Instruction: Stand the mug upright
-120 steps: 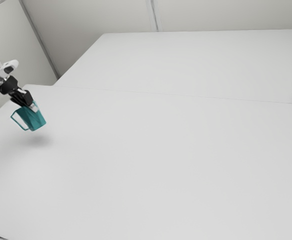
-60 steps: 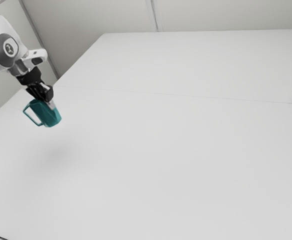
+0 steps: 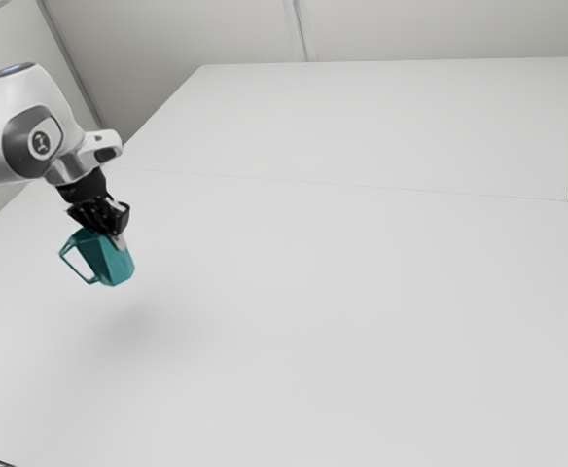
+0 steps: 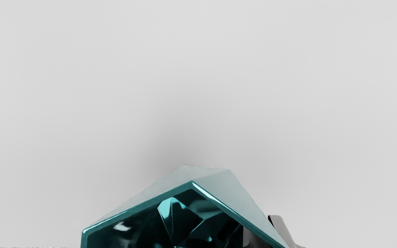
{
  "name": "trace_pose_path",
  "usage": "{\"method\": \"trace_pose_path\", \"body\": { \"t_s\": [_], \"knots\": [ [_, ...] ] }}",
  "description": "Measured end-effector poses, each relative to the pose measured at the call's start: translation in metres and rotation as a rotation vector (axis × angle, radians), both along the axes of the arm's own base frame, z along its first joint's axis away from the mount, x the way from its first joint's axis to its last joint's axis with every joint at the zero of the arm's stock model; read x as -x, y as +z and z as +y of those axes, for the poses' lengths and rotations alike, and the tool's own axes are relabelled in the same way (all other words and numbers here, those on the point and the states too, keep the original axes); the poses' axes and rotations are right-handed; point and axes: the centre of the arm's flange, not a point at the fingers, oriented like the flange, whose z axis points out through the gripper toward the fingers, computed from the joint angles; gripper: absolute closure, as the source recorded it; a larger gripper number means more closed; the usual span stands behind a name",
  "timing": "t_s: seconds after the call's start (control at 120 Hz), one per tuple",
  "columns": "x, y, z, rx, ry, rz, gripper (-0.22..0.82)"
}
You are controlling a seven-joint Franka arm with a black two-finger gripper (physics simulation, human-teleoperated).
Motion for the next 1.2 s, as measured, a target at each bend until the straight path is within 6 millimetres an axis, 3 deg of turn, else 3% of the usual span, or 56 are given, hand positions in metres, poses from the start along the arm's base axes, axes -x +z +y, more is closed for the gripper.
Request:
{"method": "trace_pose_path", "body": {
  "t_s": [0.417, 0.758, 1.033, 1.2],
  "knots": [
    [0.014, -0.041, -0.071, -0.039, 0.089, 0.006, 0.78],
    [0.02, -0.076, -0.09, -0.064, 0.188, -0.001, 0.78],
    [0.011, -0.102, -0.101, -0.081, 0.24, 0.007, 0.78],
    [0.006, -0.109, -0.106, -0.083, 0.264, -0.007, 0.76]
  ]
}}
